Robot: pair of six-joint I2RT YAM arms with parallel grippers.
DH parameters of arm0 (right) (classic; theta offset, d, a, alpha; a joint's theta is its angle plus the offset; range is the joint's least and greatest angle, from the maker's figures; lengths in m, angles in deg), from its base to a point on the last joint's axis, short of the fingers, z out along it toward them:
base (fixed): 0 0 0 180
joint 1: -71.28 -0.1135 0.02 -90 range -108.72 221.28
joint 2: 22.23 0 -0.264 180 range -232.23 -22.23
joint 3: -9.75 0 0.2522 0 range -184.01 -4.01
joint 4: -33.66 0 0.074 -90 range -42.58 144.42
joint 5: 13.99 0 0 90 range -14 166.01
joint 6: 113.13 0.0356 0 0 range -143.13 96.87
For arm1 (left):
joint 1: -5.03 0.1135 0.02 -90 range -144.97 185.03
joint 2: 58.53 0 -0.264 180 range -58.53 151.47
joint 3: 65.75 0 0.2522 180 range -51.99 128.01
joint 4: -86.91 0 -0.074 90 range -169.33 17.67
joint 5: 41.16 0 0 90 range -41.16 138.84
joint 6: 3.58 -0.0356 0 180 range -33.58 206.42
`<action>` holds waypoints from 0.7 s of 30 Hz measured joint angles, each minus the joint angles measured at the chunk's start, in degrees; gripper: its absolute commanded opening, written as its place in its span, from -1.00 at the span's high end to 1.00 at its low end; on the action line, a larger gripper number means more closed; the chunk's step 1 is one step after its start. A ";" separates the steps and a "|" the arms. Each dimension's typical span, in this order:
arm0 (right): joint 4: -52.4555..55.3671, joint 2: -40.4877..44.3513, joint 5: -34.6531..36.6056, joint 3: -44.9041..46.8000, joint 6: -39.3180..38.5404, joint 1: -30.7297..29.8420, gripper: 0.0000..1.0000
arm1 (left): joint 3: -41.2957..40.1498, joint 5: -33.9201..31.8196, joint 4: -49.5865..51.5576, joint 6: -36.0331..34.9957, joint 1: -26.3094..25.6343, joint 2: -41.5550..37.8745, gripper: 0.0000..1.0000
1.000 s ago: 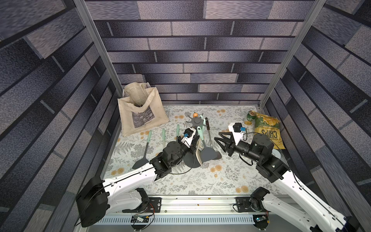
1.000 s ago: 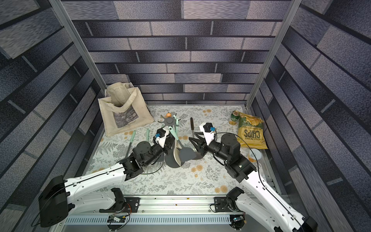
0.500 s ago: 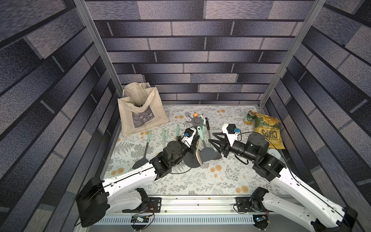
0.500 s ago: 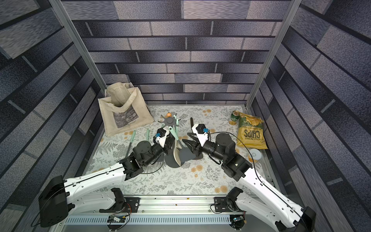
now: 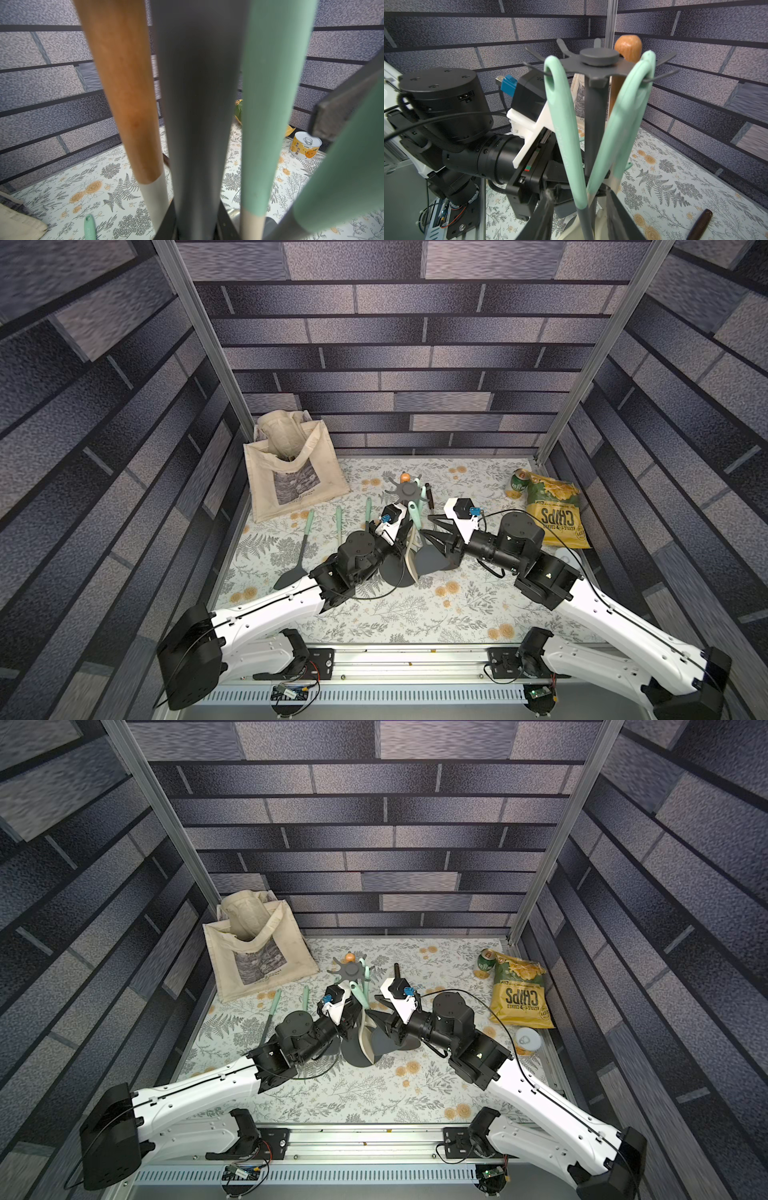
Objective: Take the spatula off the kitchen utensil rack
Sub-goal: Take off the spatula from the rack.
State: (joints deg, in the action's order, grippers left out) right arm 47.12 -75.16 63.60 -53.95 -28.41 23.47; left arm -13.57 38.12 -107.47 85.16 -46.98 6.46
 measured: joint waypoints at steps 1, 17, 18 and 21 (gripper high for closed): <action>0.00 -0.11 0.15 -0.15 -0.20 -0.22 0.14 | 0.02 0.00 0.04 0.00 0.00 0.00 0.73; -0.02 -4.28 2.43 -2.01 -3.23 -3.26 0.32 | 0.11 0.00 0.20 0.00 0.00 0.00 0.73; -0.02 -4.50 2.75 -2.21 -3.52 -3.41 0.36 | 0.11 0.00 0.20 0.00 0.00 0.00 0.73; 0.00 -4.76 3.45 -2.43 -4.15 -3.74 0.52 | 0.11 0.00 0.22 0.00 0.00 0.00 0.73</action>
State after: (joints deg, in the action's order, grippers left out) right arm 47.12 -79.93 67.05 -56.37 -32.56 19.73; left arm -13.47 38.12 -107.25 85.16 -46.98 6.46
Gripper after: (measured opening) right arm 0.280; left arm 0.232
